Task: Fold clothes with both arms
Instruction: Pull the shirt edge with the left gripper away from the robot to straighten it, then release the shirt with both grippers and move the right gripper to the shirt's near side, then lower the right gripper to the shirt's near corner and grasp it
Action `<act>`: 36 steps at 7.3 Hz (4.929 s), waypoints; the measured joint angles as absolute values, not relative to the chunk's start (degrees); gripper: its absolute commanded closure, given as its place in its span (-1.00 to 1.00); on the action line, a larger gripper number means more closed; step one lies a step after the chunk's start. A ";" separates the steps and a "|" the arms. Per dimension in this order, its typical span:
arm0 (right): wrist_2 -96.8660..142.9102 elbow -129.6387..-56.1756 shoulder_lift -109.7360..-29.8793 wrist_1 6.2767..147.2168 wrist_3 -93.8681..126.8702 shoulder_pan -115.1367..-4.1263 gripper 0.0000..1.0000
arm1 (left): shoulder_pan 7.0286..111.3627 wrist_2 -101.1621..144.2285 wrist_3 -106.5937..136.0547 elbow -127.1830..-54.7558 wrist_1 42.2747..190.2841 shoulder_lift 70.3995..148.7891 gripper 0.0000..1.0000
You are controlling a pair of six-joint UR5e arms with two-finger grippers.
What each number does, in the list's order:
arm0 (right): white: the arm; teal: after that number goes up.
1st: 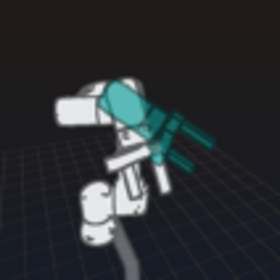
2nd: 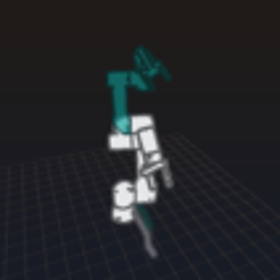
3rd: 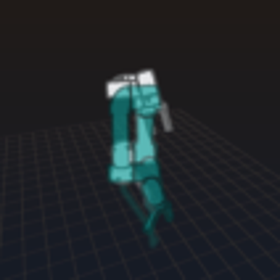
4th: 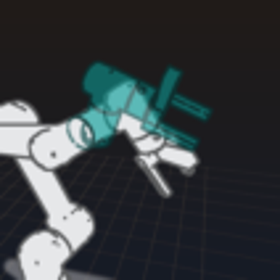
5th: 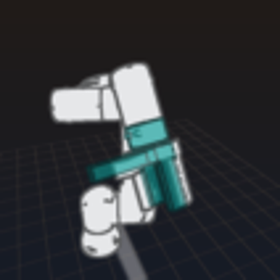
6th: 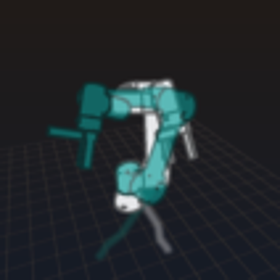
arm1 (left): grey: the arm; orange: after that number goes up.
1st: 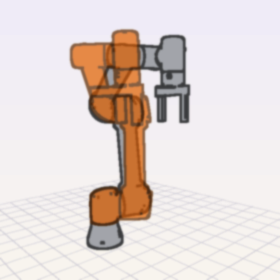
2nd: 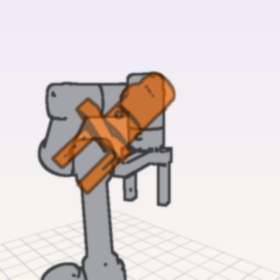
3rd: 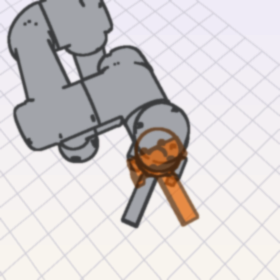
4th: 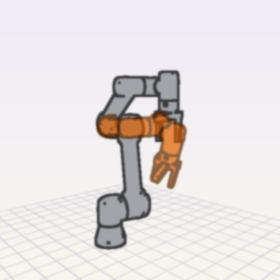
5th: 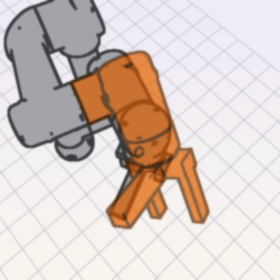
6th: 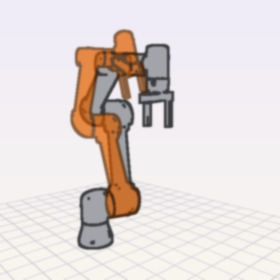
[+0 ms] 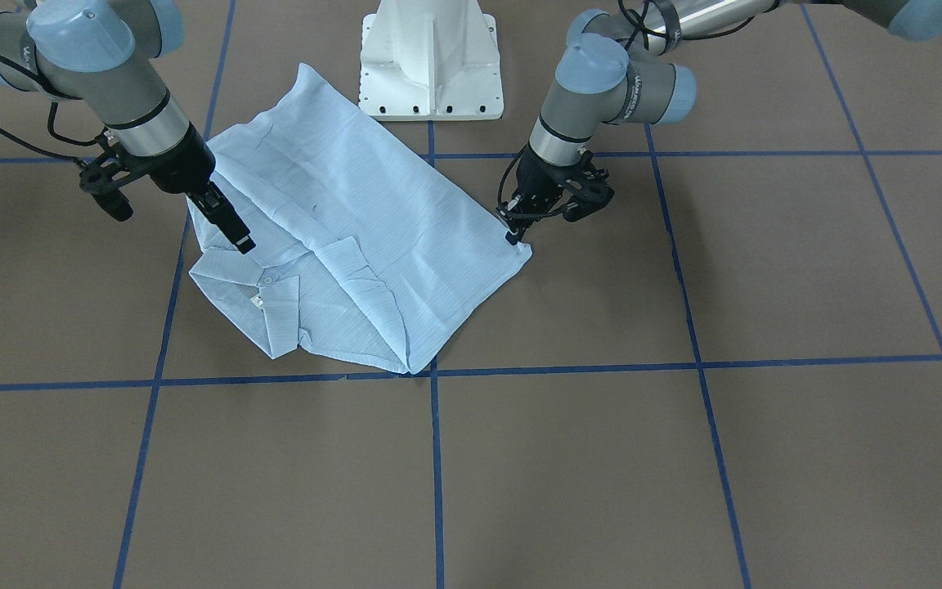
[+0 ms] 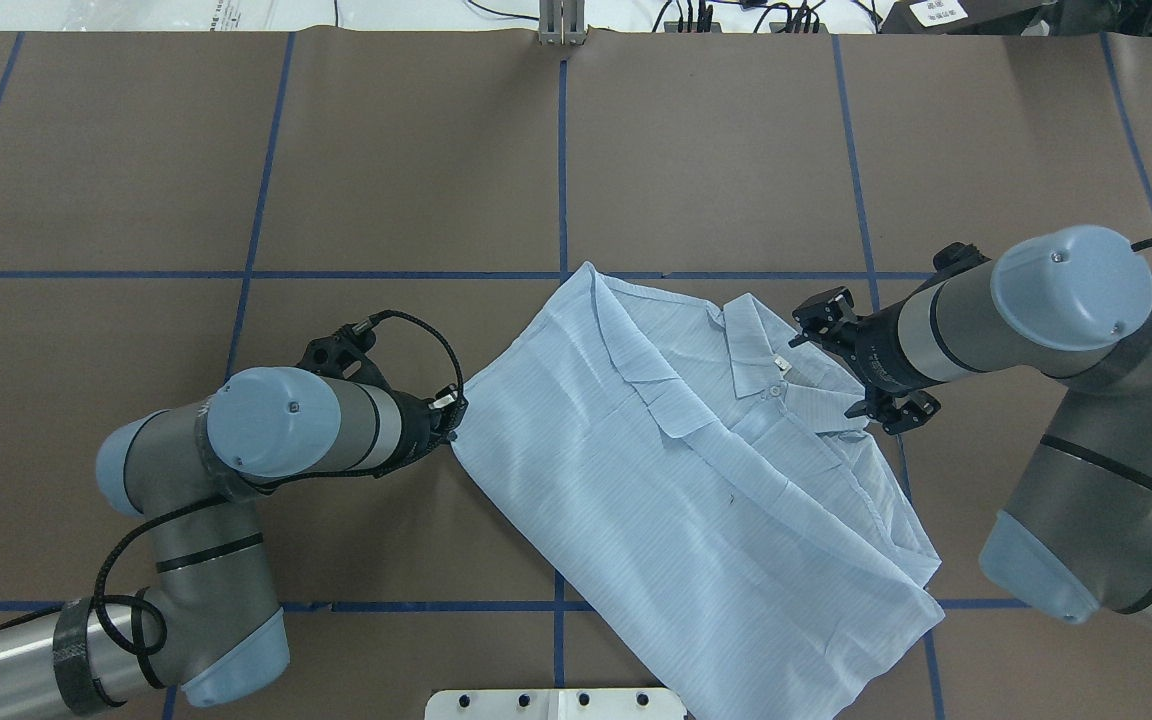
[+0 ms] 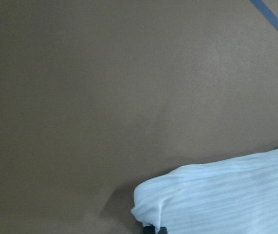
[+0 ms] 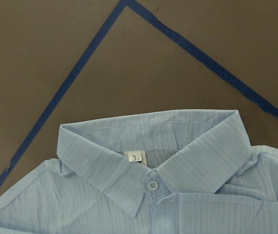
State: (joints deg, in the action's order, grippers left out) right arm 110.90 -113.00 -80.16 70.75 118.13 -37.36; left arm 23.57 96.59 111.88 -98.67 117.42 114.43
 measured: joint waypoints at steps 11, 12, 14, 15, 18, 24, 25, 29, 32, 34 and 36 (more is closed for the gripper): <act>108.98 -112.94 -77.54 71.24 116.65 -36.08 -1.00 | 44.05 100.76 95.09 -68.72 132.35 135.00 -0.50; 107.47 -112.67 -76.53 71.34 114.62 -34.99 -1.00 | 44.02 102.72 95.22 -77.71 129.86 130.06 -0.50; 104.41 -110.95 -73.15 71.59 107.63 -30.22 -1.00 | 43.32 104.67 95.37 -94.85 120.51 122.81 -0.49; 102.75 -110.48 -72.05 71.64 103.41 -27.08 -1.00 | 43.06 105.13 95.26 -99.68 117.46 120.59 -0.48; 97.76 -109.98 -66.56 81.91 83.97 -19.40 -1.00 | 42.90 105.45 94.78 -103.63 115.59 117.76 -0.48; 90.88 -106.39 -60.92 94.47 65.84 -15.21 -1.00 | 42.82 105.47 95.28 -103.98 115.49 117.76 -0.48; 90.79 -105.58 -60.69 94.50 65.25 -15.05 -1.00 | 42.81 105.47 95.33 -103.98 115.49 117.79 -0.48; 90.93 -104.78 -61.40 95.23 61.96 -16.30 -1.00 | 42.72 105.47 95.36 -104.06 115.49 117.78 -0.48; 91.56 -109.31 -69.51 95.38 58.42 -20.07 -1.00 | 42.72 105.41 95.42 -104.59 115.47 117.75 -0.48; 91.41 -114.32 -75.56 95.31 58.73 -20.67 -1.00 | 42.72 105.38 95.45 -105.17 115.41 117.70 -0.48; 91.20 -115.55 -75.71 95.05 63.70 -20.24 -1.00 | 42.69 105.38 95.45 -105.57 115.40 117.69 -0.48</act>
State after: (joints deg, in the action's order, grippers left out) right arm 91.20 -115.55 -75.71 95.05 63.70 -20.24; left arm 42.69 105.38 95.45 -105.57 115.40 117.69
